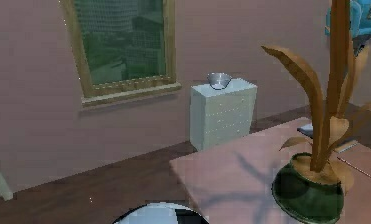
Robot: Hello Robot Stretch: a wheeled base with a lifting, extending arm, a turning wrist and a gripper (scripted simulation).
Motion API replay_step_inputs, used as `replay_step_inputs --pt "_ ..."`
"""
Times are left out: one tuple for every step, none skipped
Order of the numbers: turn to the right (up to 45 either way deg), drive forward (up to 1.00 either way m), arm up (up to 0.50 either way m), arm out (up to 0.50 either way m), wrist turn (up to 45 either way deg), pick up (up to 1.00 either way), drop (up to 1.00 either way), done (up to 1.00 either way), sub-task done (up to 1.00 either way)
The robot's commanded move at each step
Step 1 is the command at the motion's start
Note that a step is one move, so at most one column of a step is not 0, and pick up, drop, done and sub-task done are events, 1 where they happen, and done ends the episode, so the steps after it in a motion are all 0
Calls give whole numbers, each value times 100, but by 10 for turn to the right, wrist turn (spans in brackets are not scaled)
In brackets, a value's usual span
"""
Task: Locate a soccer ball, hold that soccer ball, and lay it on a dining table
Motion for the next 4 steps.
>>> replay_step_inputs --pt "-450 0 0 0 0 0 0 0 0" --pt "-30 0 0 0 0 0 0 0 0" --pt "450 0 0 0 0 0 0 0 0" --pt "90 0 0 0 0 0 0 0 0"
